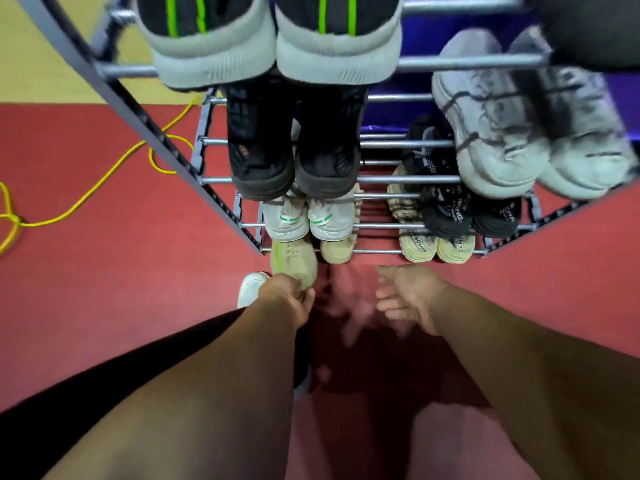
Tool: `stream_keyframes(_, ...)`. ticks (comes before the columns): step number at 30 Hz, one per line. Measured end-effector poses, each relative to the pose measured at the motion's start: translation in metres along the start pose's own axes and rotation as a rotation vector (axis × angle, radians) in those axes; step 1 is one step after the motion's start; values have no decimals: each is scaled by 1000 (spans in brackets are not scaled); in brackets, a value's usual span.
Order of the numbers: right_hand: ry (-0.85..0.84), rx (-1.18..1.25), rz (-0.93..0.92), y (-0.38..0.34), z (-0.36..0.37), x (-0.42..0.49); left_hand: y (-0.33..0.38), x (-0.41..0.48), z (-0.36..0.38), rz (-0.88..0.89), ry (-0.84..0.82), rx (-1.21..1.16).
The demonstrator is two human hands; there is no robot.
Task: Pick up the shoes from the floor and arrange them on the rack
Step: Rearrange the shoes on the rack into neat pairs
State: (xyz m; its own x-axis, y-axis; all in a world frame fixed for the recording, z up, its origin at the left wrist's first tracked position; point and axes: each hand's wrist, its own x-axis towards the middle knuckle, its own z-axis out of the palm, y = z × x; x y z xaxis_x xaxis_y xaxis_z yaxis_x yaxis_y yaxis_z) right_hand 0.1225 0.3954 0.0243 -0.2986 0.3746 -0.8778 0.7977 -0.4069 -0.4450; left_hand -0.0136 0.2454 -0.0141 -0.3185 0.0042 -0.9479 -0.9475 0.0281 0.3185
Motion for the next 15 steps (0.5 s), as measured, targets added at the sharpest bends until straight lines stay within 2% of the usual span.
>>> stream_keyframes(5, 40, -97, -65, 6, -14, -52, -9, -62, -22, 44, -23, 123)
stream_keyframes(8, 22, -113, -91, 9, -19, -84, -15, -91, -36, -30, -39, 175)
stream_keyframes(12, 24, -194, -148, 9, -33, -129, -18, -139, -50, -30, -137, 382)
stream_keyframes(15, 78, -190, -202, 9, -52, -162, -14, -176, -54, 44, -190, 535)
